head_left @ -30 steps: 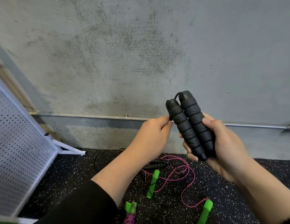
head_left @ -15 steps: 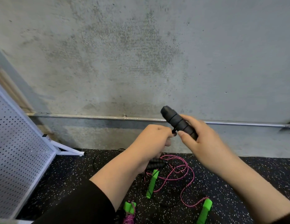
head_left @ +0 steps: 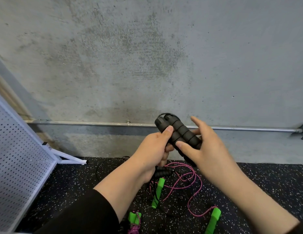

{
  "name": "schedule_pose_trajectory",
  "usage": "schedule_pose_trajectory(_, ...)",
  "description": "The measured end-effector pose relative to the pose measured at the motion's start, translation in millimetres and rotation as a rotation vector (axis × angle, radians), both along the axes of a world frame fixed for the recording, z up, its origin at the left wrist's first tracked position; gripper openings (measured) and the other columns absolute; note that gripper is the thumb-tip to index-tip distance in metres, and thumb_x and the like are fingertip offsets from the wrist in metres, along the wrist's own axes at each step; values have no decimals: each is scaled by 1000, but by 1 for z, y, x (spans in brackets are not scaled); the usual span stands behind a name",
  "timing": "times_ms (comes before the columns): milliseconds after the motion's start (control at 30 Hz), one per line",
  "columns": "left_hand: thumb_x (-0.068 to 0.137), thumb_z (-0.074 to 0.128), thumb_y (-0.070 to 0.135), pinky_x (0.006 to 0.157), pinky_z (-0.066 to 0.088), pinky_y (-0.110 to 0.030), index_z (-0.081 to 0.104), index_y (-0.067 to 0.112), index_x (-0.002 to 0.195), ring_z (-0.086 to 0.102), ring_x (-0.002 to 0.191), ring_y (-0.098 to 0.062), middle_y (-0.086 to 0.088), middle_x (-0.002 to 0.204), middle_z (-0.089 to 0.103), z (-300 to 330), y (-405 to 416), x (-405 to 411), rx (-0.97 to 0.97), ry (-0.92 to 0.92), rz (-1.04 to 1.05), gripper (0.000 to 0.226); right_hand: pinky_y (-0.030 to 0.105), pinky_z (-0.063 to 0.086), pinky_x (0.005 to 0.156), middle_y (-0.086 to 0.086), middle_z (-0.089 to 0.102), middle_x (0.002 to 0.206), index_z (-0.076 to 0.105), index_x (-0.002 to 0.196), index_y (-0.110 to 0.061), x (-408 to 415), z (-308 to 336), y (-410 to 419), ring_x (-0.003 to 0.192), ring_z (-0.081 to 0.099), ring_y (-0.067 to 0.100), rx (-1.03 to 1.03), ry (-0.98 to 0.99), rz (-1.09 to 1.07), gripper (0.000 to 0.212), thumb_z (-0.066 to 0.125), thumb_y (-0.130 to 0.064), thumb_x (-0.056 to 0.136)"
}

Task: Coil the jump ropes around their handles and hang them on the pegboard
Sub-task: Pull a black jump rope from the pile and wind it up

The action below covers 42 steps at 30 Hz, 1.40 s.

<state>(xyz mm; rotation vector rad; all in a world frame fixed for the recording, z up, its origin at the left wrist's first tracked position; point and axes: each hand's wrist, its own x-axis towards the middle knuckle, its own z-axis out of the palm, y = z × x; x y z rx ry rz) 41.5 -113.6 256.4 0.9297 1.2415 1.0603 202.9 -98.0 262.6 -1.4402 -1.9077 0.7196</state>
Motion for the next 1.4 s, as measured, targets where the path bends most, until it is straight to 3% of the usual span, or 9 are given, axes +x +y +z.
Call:
schedule_pose_trajectory(133,106,44,48,42,21,-20,48,19,75,22,50,-9,4,64,41,-2,-1,3,59,19,-81,42,20,50,65,-7,76,85,72,114,-28,11,8,6,76,66,11,-362,344,78,32,80,-23,83)
schedule_pose_trajectory(233,106,44,46,43,22,-21,47,20,77,24,50,-8,5,64,43,-1,1,0,98,67,-146,39,30,60,63,10,76,103,65,123,-21,14,4,3,81,69,22,-652,664,158,39,73,-8,87)
schedule_pose_trajectory(333,106,44,44,45,20,-23,49,20,79,26,48,-7,5,64,43,-1,1,-2,117,125,-197,37,46,63,78,20,71,117,62,129,-23,20,1,5,88,70,32,-781,711,253,50,73,-8,83)
schedule_pose_trajectory(500,104,46,51,46,23,-25,55,18,82,30,49,-9,2,66,49,-2,3,-3,96,224,-190,41,40,61,65,21,70,114,62,128,-31,22,4,5,81,71,32,-719,645,230,50,70,-2,88)
schedule_pose_trajectory(667,99,47,64,44,22,-21,73,12,94,26,47,-11,6,57,44,2,4,-10,-83,325,-143,58,50,60,59,9,66,106,51,126,-45,23,1,14,69,70,34,-357,336,98,61,73,-4,87)
schedule_pose_trajectory(833,93,46,71,42,17,-20,69,0,117,20,45,-7,6,60,46,3,6,-9,-240,32,-139,79,37,52,83,-13,52,133,34,132,-56,22,-9,13,98,63,20,8,-171,44,68,73,-22,88)
schedule_pose_trajectory(1067,80,51,83,39,14,-19,60,10,105,18,43,-5,4,62,46,5,5,-6,-307,-162,-100,78,38,54,70,-10,31,147,27,139,-55,5,-11,2,102,63,24,230,-498,131,78,65,-10,87)
schedule_pose_trajectory(1267,98,54,55,38,17,-20,55,15,87,22,45,-9,1,60,46,0,10,-8,-235,-193,30,41,31,42,107,-16,34,145,37,144,-51,4,-8,3,122,48,3,26,-160,253,59,50,-65,88)
schedule_pose_trajectory(1400,103,51,45,42,20,-19,55,12,104,24,50,-9,-1,66,45,3,10,-8,-184,-246,-64,34,28,54,74,-4,71,113,56,135,-28,8,5,5,86,68,10,-433,365,20,57,50,-63,90)
